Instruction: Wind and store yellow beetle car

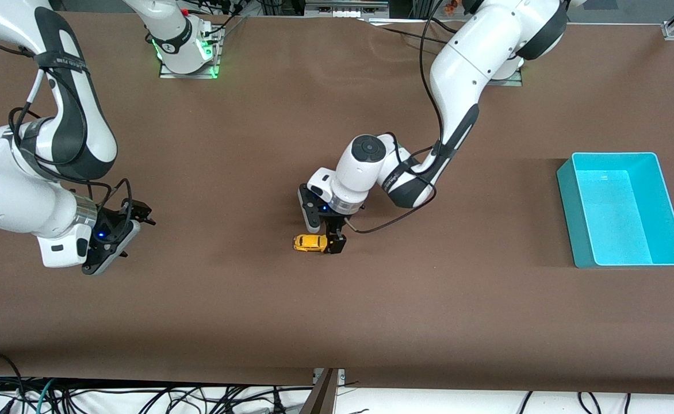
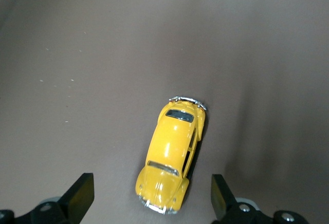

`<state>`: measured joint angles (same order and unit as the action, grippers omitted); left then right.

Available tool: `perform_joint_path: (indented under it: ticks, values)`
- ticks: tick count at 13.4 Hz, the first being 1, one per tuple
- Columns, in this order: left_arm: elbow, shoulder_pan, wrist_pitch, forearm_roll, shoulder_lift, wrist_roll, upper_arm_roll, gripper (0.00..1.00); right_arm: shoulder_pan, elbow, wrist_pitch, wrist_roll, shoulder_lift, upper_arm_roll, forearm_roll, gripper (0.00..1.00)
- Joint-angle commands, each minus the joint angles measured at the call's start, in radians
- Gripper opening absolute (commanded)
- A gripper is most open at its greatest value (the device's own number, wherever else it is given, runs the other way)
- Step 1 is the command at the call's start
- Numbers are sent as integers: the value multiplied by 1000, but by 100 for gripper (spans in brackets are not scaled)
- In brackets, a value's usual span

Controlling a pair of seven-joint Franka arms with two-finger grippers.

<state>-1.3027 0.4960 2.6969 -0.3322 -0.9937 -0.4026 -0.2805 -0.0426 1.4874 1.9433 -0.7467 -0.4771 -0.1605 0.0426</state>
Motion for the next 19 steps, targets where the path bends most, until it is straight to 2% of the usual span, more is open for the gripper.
perform_joint_path:
  ticks: [1, 5, 6, 7, 9, 10, 11, 13, 16, 18, 19]
  values:
    - [99, 15, 46, -21, -92, -10, -9, 100, 36, -4, -47, 134, 57, -1, -41, 100]
    - [114, 15, 81, -21, -120, -5, -9, 100, 63, -25, -157, 302, 103, 1, -44, 100]
    - [115, 16, 81, -21, -123, -5, -9, 100, 63, -82, -208, 297, 110, 1, -44, 100]
    - [114, 25, 84, -24, -123, -16, -9, 94, 61, -152, -293, 297, 111, 2, -44, 100]
    - [112, 30, 86, -27, -134, -19, -8, 70, 60, -226, -369, 303, 106, 7, -44, 100]
    - [112, 32, 86, -27, -137, -18, -8, 43, 53, -229, -371, 300, 107, 12, -44, 100]
    - [112, 33, 84, -27, -135, -18, -8, 24, 52, -230, -377, 302, 107, 16, -44, 100]
    - [111, 32, 84, -22, -125, -7, -9, 3, 52, -266, -397, 311, 112, 28, -44, 100]
    - [82, 19, 48, -1, -36, 4, -29, 2, 53, -303, -396, 310, 121, 42, -44, 100]
    - [56, 19, -99, 79, 54, 21, -45, 2, 52, -309, -392, 308, 141, 36, -65, 100]
    - [56, 19, -206, 122, 100, 21, -45, 2, 55, -309, -399, 309, 144, 29, -107, 100]
